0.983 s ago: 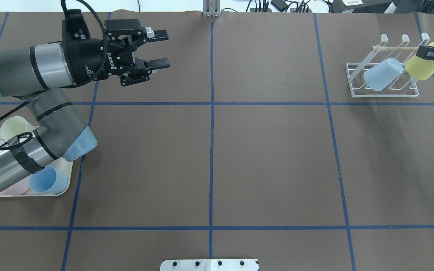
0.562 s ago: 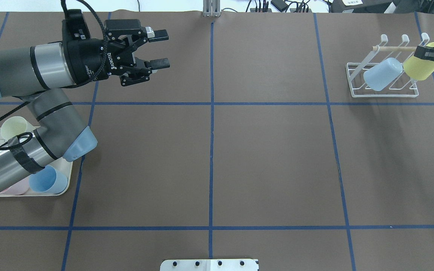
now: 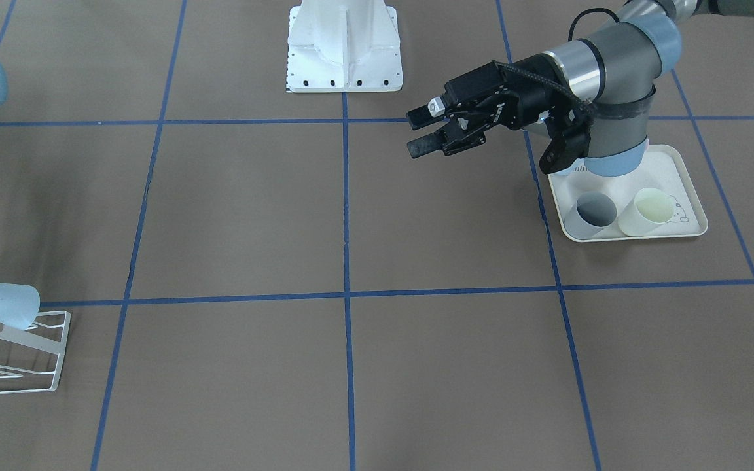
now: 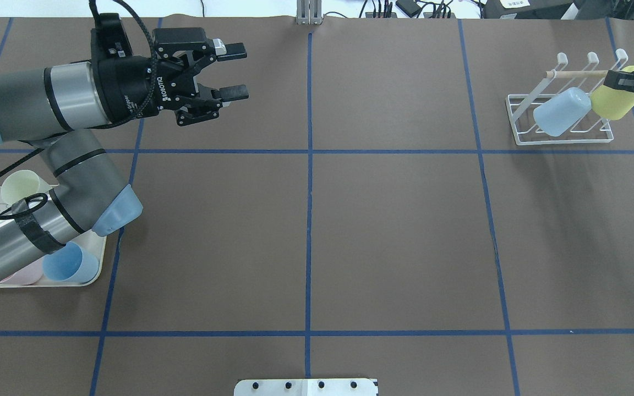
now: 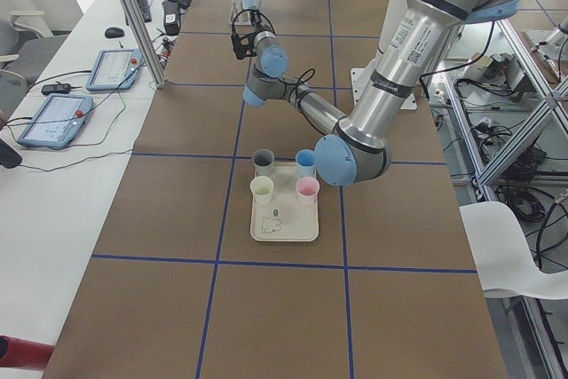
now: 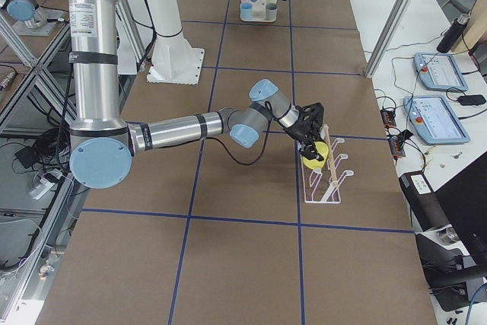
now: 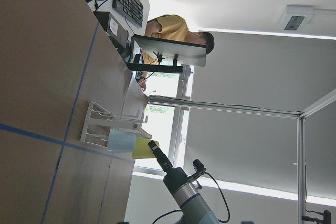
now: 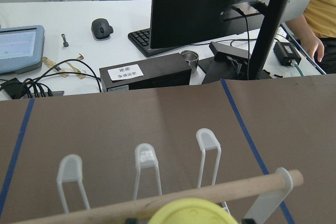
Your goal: Transfer IKEA cup to right arm and place on rack
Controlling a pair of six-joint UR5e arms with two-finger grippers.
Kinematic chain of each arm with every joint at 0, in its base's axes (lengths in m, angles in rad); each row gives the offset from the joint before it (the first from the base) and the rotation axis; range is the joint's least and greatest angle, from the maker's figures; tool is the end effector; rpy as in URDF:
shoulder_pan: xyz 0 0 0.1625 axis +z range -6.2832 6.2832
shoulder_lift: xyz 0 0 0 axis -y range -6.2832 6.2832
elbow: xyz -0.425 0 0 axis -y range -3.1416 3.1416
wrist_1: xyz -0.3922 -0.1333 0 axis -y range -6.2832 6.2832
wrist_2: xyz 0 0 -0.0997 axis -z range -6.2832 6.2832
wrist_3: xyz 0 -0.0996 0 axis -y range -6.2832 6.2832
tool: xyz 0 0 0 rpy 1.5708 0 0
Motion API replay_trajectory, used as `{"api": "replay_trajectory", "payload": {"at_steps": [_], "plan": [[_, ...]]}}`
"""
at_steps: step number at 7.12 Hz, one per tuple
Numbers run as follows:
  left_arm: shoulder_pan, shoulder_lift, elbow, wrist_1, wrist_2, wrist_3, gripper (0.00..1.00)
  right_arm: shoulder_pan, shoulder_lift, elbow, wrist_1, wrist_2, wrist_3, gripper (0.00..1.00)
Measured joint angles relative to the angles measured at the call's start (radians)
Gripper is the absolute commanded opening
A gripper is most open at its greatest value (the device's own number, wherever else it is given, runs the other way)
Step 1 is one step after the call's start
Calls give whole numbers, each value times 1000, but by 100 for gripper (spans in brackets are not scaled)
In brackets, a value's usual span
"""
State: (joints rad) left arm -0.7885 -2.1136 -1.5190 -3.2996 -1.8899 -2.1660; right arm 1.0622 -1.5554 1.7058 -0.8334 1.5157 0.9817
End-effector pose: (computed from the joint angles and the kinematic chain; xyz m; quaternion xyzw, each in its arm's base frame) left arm 0.3368 -0.4837 0.2049 0.0150 0.8870 -0.1706 0.4289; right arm -0.1390 -0.5343 0.5141 0.3324 -0.2728 0.2231 0.8748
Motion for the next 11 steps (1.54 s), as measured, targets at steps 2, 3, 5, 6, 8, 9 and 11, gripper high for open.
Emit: {"api": "replay_trajectory", "payload": {"at_steps": [2,3,5,6,8,9,11], "plan": [[0,0,-2,0,0,0,76,-3,16,-17,0,1,4,43],[0,0,-3,0,0,0,76,-10,25,-20,0,0,6,66],[0,0,-5,1,0,0,77,-23,39,-29,1,-2,9,100],[0,0,-5,0,0,0,77,-24,38,-34,7,-3,10,100],[-1,1,-5,0,0,0,77,-25,34,-37,20,-2,9,100],[-2,1,-4,0,0,0,76,-25,34,-34,22,1,8,100],[-13,5,-3,0,-2,25,76,-22,29,-2,22,42,6,100]]}}
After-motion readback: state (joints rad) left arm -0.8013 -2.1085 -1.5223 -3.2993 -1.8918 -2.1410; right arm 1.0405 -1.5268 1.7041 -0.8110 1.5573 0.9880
